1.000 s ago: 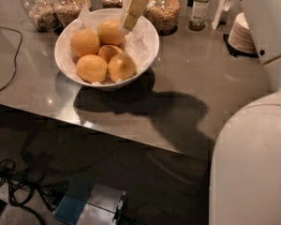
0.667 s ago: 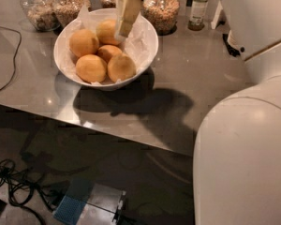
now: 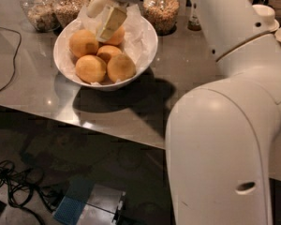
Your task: Pick orange from white bowl
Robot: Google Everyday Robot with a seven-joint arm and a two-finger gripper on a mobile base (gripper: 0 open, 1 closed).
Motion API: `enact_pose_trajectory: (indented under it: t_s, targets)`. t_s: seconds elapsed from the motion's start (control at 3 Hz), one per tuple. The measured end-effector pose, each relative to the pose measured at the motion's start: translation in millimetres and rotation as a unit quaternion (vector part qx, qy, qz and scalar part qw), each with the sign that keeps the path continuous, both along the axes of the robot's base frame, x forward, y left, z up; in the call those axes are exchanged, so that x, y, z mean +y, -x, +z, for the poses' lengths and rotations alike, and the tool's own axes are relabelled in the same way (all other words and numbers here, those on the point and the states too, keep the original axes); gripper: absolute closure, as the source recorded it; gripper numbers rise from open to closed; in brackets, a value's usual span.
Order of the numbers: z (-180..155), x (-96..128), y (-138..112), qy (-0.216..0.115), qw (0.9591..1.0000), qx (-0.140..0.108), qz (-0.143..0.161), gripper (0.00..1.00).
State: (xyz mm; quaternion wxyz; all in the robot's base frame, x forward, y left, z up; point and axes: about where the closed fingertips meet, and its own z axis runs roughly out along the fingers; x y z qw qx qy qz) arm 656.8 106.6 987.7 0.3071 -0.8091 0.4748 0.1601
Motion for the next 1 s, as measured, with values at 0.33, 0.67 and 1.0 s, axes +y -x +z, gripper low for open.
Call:
enact_pose_trajectory:
  t_s: [0.33, 0.67, 1.0]
  targets:
    - [-17, 8, -23, -0.012, 0.9997, 0.016, -0.015, 0.46]
    - [-30, 10, -42, -0.025, 0.9987, 0.030, -0.033, 0.35]
    - [-44, 11, -54, -0.032, 0.9975, 0.044, -0.045, 0.37]
